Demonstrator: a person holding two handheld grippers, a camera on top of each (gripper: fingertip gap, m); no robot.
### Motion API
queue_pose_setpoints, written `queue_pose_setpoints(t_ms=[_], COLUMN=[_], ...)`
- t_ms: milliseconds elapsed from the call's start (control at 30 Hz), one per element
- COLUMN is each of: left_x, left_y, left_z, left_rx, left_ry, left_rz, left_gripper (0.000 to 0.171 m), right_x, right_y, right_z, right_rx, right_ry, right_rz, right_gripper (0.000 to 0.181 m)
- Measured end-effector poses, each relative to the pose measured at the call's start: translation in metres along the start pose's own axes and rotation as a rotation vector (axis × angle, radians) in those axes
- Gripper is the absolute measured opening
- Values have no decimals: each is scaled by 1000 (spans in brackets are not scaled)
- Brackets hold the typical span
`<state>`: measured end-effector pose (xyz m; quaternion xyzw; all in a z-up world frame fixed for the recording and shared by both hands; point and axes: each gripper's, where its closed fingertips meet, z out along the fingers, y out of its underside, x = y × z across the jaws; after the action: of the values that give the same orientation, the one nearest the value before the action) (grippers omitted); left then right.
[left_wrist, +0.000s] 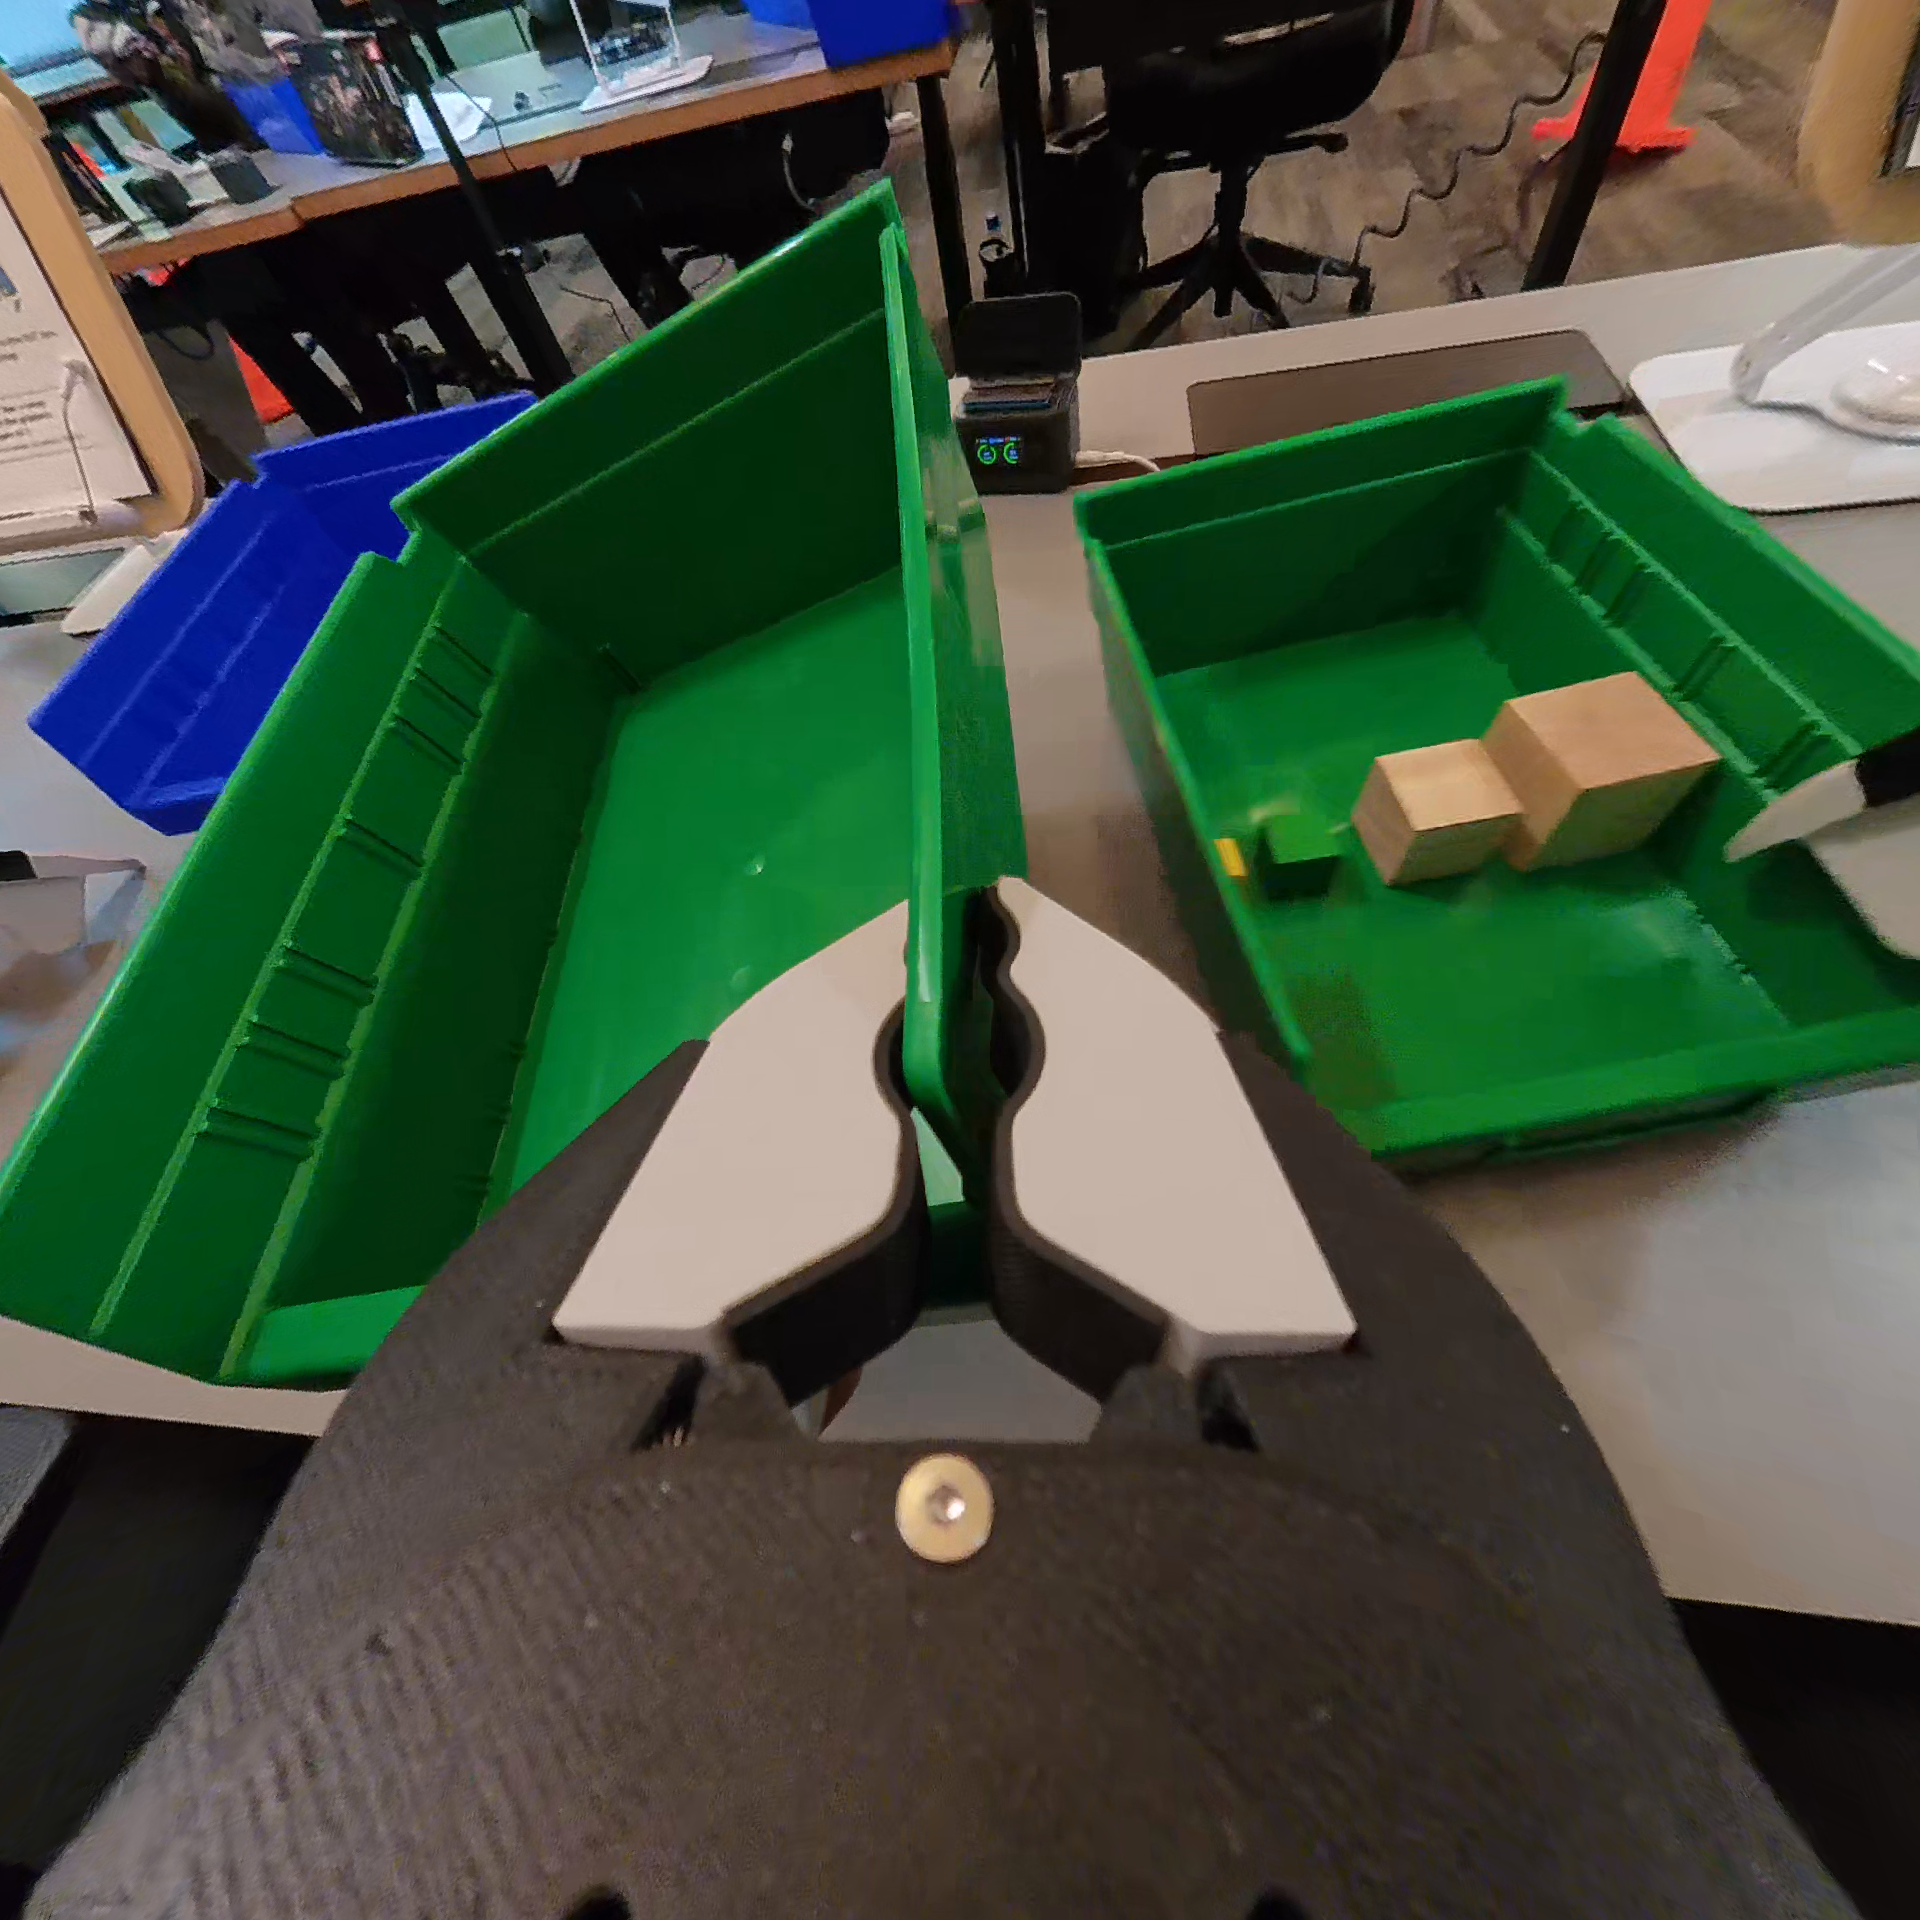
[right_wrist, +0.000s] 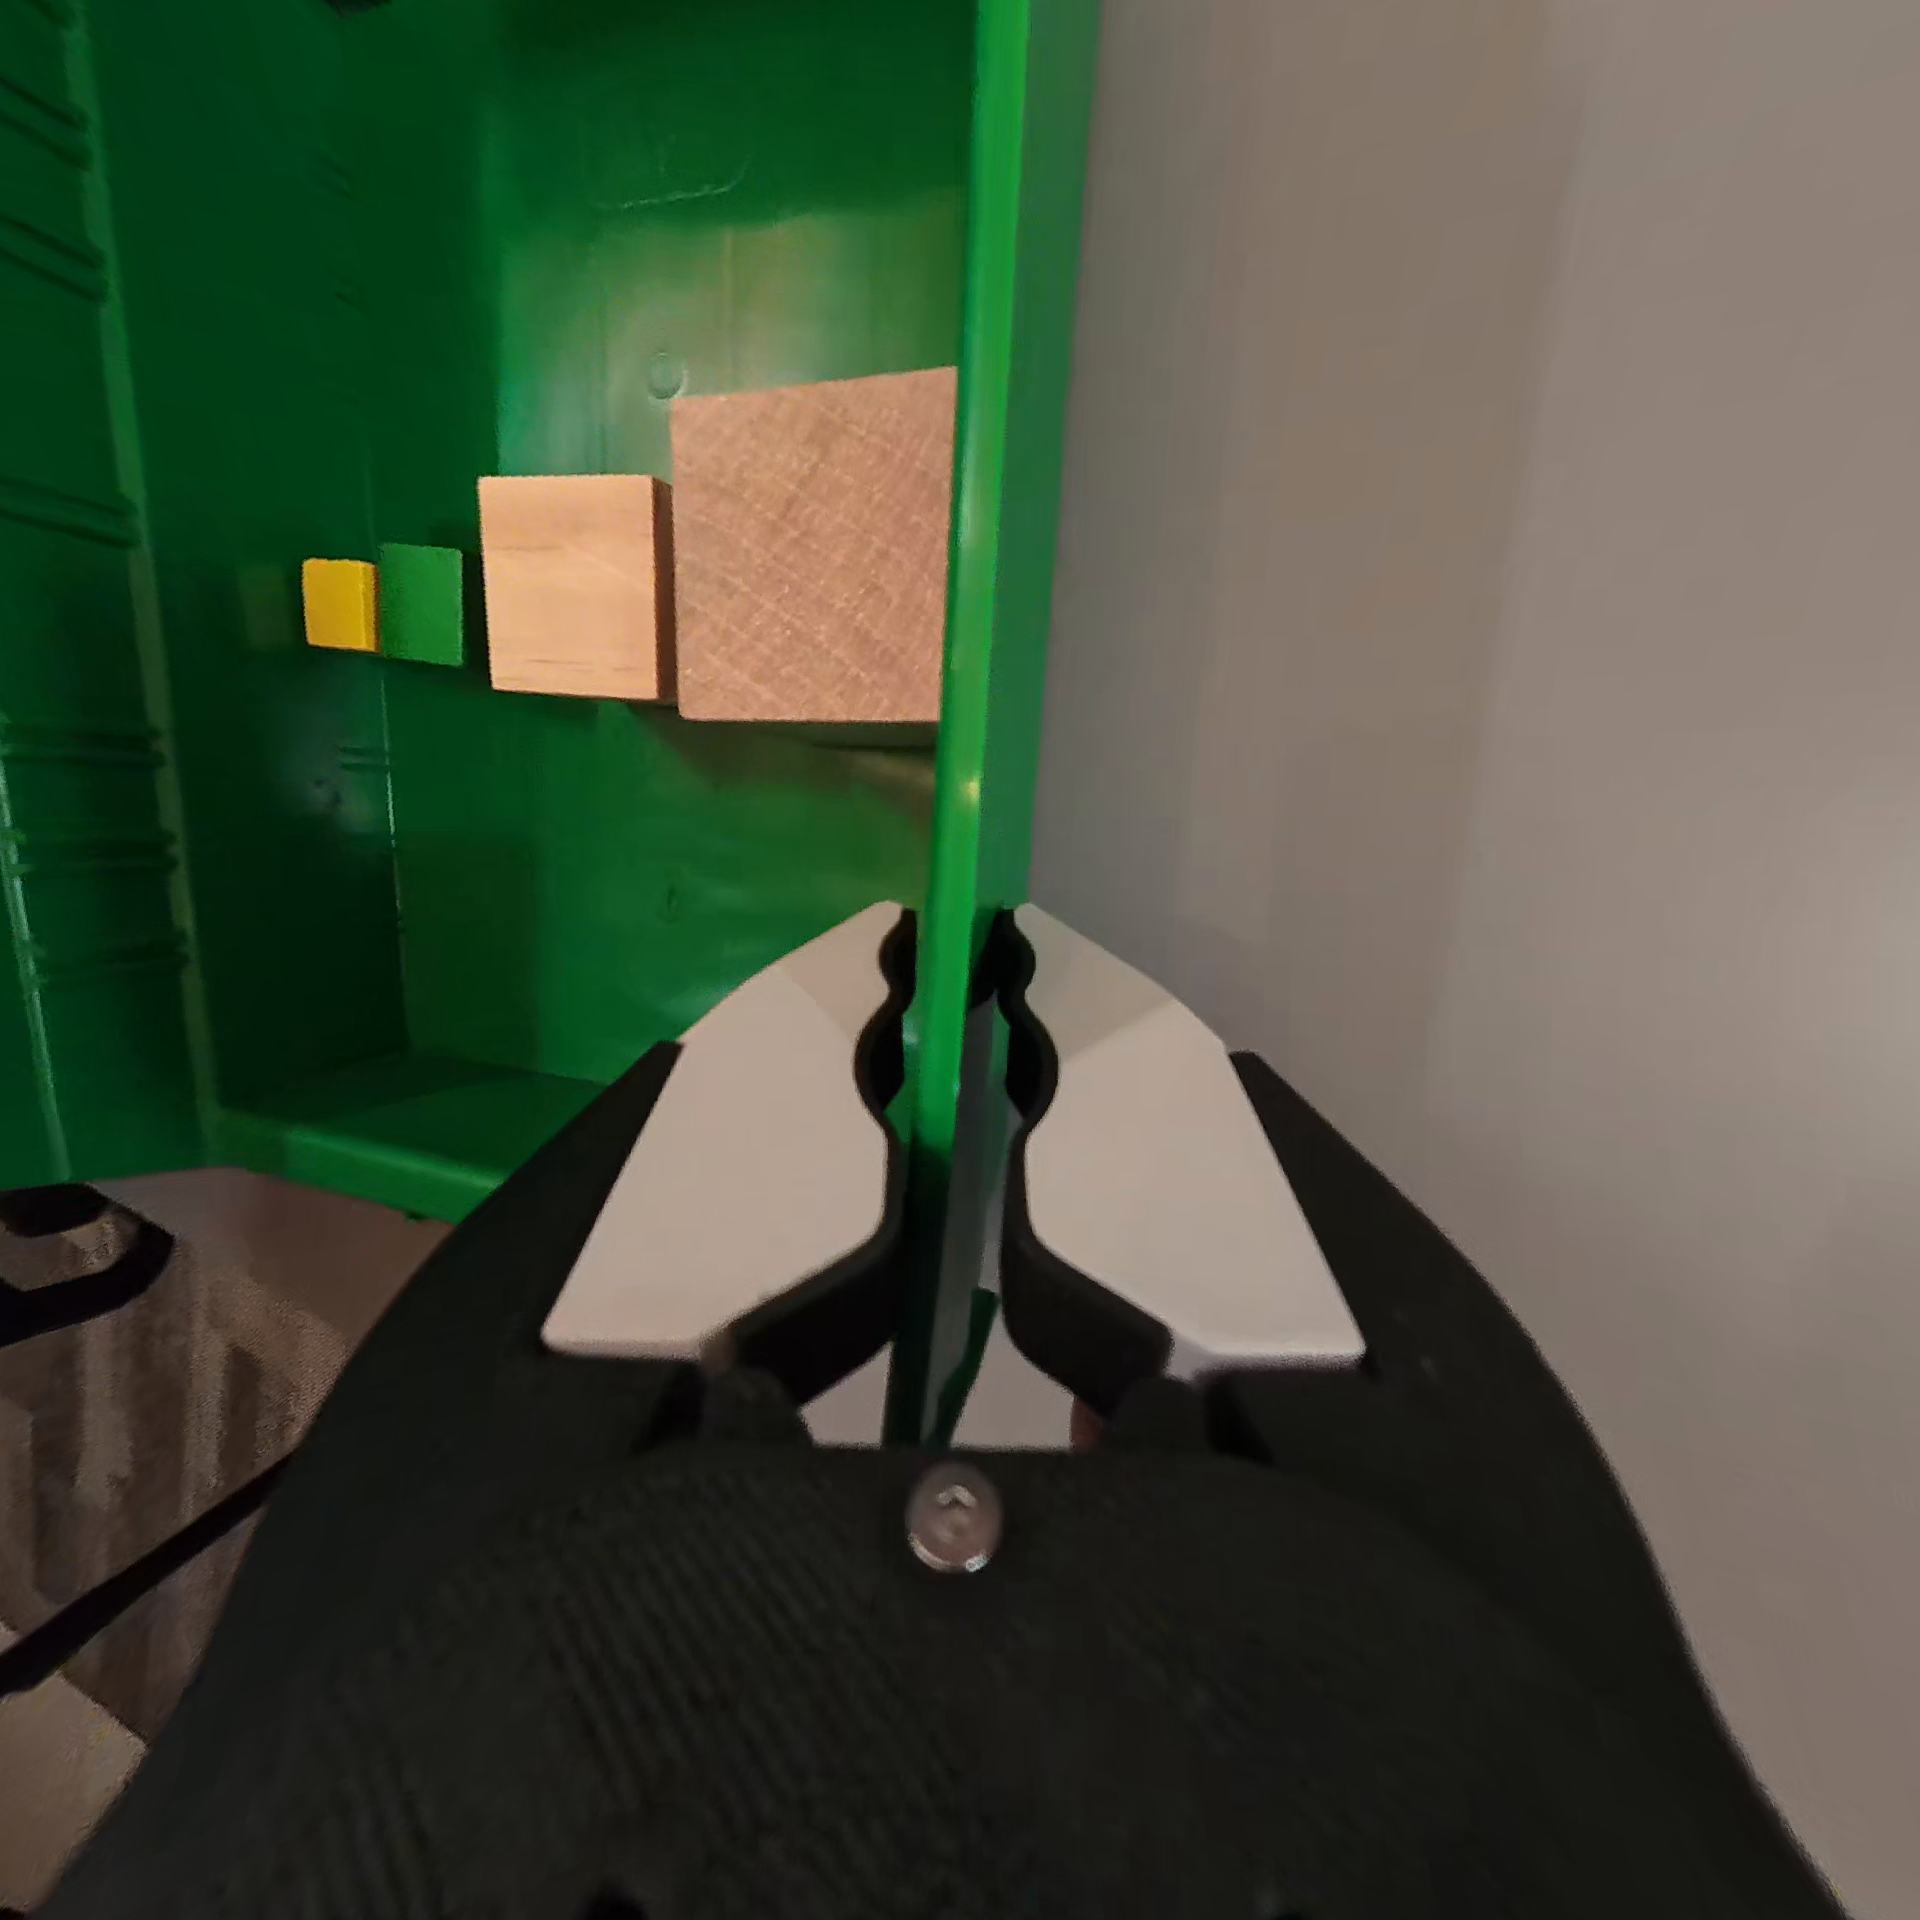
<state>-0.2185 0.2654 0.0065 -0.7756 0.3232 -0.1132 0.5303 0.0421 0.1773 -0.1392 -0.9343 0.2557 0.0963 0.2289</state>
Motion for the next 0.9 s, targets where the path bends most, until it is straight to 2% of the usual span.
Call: queue_pose_setpoints(t_ms=[267,400,567,733,900], left_x=[-30,-37,-34,-21,4], left_y=[1,1,-3,-12,-28], left_z=[-9,-15,-18,-18,-24], left_rx=[23,16,33,53,85], left_ry=[-78,-73,-65,-50,2], left_rz=[-11,-7,-7,40,66], left_gripper=[6,7,7,7,7], right_x=[-87,-124,-149,-152,-135], right_y=[-10,-9,-3,-11,-20], right_z=[31,41,44,22,-36], right_rx=[7,13,-9,61,152], right_ry=[-59,-128,-162,-229,-241], right_rz=[-31,-26,-58,-70,-199], right_gripper=[23,31,33,43,46])
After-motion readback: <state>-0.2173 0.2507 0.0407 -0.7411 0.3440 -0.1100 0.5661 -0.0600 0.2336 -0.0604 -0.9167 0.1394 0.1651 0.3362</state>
